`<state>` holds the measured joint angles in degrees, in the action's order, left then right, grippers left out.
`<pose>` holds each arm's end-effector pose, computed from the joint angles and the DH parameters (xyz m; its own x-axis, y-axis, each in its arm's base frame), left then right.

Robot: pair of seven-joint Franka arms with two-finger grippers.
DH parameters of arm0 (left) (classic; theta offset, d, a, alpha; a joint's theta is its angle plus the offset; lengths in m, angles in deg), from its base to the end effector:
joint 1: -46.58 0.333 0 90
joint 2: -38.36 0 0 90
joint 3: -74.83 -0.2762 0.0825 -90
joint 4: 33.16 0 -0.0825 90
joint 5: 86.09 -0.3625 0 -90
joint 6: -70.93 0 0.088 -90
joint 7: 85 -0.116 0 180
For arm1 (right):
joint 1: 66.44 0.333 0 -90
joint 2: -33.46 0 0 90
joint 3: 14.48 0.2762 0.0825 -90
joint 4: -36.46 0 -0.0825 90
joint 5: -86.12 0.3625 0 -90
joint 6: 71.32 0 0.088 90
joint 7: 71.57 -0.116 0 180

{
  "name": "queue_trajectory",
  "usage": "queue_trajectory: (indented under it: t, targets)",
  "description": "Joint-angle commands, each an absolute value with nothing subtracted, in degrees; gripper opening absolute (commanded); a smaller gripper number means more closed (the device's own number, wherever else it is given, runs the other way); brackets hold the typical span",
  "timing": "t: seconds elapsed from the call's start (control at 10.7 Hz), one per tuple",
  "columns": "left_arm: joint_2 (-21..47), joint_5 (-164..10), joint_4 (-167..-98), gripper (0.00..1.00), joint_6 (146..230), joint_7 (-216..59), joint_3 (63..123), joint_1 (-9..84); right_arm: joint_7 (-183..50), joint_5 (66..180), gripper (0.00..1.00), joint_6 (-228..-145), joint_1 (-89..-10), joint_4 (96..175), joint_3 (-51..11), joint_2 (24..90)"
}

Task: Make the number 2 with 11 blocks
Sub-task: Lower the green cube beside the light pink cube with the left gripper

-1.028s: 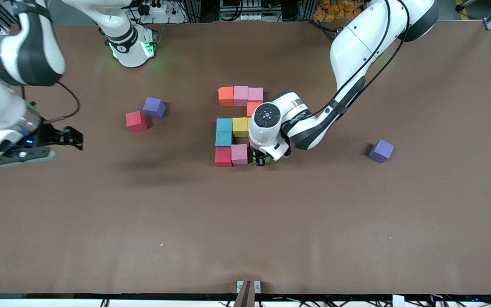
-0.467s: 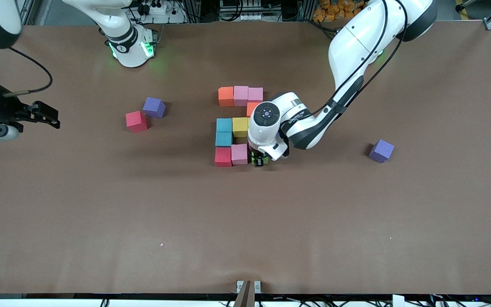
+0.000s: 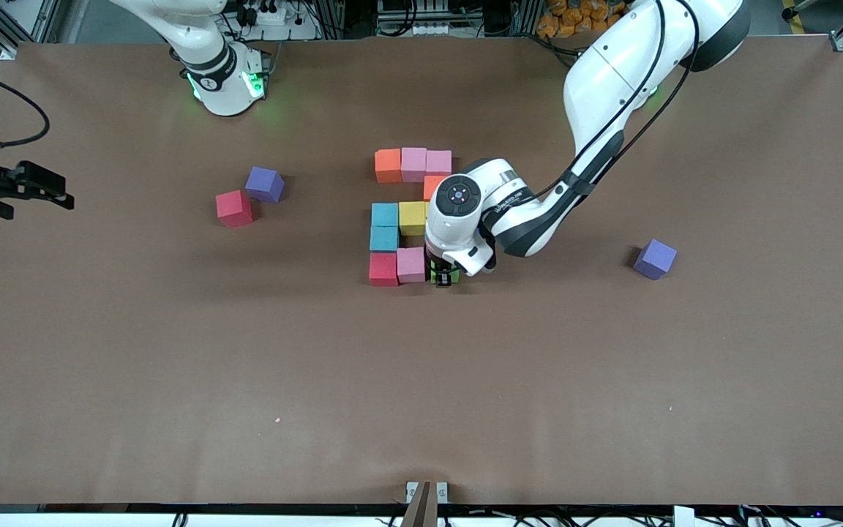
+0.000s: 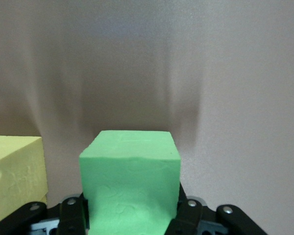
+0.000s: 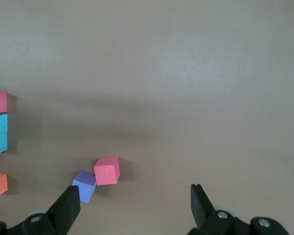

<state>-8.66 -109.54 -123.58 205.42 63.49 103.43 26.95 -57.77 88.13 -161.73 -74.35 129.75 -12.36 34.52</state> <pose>0.4739 -0.4608 0.1802 -0.0453 0.9951 -0.0878 0.9990 0.0449 -0.0070 0.5328 -0.0501 0.5407 0.9886 0.1392 -0.0582 0.1363 -0.9894 -0.0510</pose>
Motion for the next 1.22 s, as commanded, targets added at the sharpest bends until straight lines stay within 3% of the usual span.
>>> queue_trajectory:
  t: [0.0,1.12]
  targets:
    - [-8.9,-111.1,-123.3,0.26,206.5,65.1,101.6,25.0,-57.3,88.4,1.00,-160.7,-73.0,127.8,-14.4,33.6]
    - [-9.7,-110.2,-122.2,0.26,206.5,65.2,101.4,24.0,-60.8,85.3,1.00,-162.5,-73.0,125.1,-14.7,33.6]
